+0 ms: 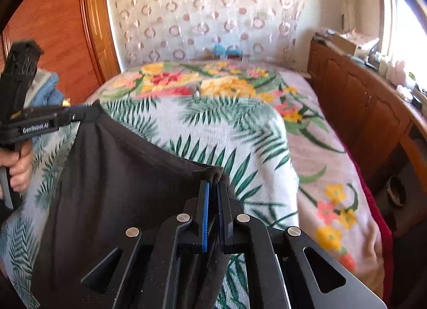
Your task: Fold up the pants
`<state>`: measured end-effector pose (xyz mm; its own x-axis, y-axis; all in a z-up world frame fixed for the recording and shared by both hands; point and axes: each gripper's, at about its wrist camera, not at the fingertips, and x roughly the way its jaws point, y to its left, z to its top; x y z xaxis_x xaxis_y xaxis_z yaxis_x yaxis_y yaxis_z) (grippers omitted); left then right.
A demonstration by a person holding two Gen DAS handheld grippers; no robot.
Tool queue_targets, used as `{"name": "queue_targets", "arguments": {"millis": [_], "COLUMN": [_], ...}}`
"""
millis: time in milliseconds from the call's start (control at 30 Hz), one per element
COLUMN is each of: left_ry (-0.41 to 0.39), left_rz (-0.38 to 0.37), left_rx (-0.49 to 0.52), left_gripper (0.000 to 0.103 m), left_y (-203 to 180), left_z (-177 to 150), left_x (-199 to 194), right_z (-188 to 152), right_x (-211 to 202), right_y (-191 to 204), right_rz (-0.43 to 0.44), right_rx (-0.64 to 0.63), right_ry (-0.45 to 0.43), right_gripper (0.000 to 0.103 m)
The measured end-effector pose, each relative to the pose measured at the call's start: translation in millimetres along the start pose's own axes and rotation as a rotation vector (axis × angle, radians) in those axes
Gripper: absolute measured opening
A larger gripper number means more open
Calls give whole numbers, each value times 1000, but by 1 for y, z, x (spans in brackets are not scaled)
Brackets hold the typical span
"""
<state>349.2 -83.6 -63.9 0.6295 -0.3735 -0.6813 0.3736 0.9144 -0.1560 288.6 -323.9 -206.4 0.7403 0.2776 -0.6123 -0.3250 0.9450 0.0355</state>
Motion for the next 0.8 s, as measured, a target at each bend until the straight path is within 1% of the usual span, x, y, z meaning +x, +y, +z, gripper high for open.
{"name": "queue_targets", "arguments": {"millis": [67, 167, 267, 300, 333, 400, 467, 533, 567, 600, 733, 767, 800], "left_ry": [14, 32, 36, 39, 44, 38, 36, 37, 30, 13, 32, 30, 31], "left_rz": [10, 23, 48, 53, 45, 18, 15, 17, 15, 10, 6, 8, 15], "left_rx": [7, 21, 32, 34, 33, 34, 50, 69, 73, 73, 71, 68, 69], "left_gripper": [12, 12, 17, 26, 31, 48, 50, 62, 77, 82, 82, 82, 82], "left_y": [-2, -6, -7, -7, -7, -7, -11, -16, -18, -20, -26, -27, -29], "left_z": [0, -2, -4, -5, -5, -7, -10, -14, -16, -20, -29, -32, -36], "left_x": [6, 13, 11, 11, 9, 4, -1, -5, -9, -14, -20, -23, -26], "right_z": [1, -2, -2, -1, 1, 4, 8, 9, 9, 8, 6, 5, 3], "right_x": [1, 10, 17, 18, 18, 17, 15, 13, 11, 10, -4, -7, -12], "right_y": [0, 1, 1, 1, 2, 2, 1, 3, 3, 2, 1, 0, 0], "right_rz": [-14, -28, -26, -24, -24, -26, -23, -13, -24, -28, -25, -28, -31], "right_rx": [-1, -9, -6, -5, -6, -7, -6, -13, -15, -13, 7, 9, 13], "right_ry": [0, 32, 60, 65, 67, 67, 65, 67, 60, 55, 36, 33, 28], "right_gripper": [5, 5, 5, 5, 5, 5, 5, 5, 5, 5, 11, 13, 18]}}
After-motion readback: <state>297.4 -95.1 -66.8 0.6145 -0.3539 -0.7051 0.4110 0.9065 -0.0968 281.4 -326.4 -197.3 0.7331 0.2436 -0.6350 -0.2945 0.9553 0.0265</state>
